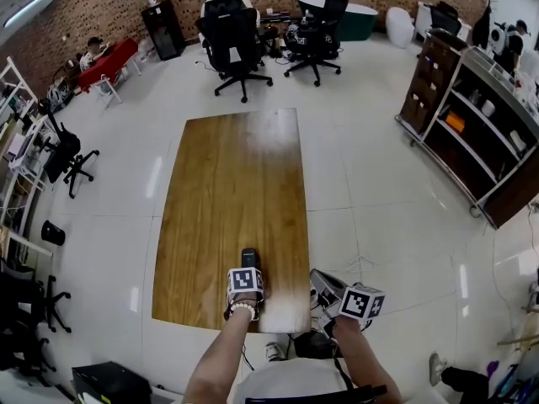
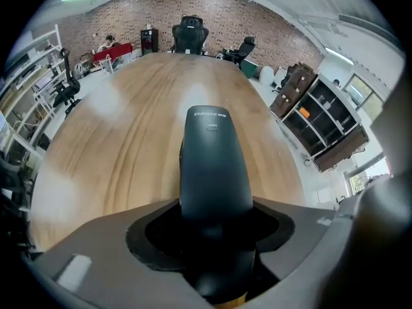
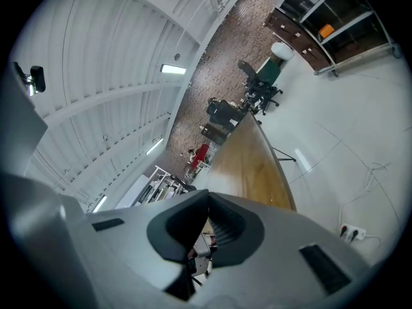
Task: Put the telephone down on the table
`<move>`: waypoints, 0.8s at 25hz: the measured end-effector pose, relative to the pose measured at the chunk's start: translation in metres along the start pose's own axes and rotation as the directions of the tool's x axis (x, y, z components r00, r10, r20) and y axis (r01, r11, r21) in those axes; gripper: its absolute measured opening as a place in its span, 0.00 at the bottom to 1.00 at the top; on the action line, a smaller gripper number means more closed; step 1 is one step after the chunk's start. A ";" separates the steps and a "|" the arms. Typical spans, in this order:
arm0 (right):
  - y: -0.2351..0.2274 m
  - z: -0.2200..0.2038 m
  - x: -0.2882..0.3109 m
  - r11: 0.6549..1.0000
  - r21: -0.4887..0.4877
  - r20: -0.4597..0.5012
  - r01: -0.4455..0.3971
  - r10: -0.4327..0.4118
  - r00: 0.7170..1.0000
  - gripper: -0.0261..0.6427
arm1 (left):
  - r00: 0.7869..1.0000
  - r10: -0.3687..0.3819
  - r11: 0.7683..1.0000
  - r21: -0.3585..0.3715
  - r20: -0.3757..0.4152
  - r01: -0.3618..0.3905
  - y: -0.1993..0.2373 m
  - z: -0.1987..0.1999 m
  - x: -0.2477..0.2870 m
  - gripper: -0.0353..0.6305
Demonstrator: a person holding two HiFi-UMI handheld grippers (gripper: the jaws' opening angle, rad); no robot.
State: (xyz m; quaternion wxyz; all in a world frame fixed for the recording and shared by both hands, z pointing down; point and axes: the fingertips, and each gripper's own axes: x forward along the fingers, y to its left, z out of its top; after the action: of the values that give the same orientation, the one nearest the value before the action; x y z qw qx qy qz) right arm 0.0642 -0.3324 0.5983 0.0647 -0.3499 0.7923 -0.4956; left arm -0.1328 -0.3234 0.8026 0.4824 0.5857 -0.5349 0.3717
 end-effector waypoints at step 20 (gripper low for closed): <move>-0.001 0.014 0.012 1.000 0.018 0.007 -0.020 0.019 1.000 0.04 | 0.995 0.066 0.997 0.022 0.078 -0.068 0.001 0.015 -0.008 0.65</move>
State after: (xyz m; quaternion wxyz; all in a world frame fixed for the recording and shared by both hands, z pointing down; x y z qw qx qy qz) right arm 0.0618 -0.3508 0.5945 0.0752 -0.3431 0.7910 -0.5010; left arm -0.1362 -0.3354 0.7918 0.4416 0.5871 -0.5678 0.3713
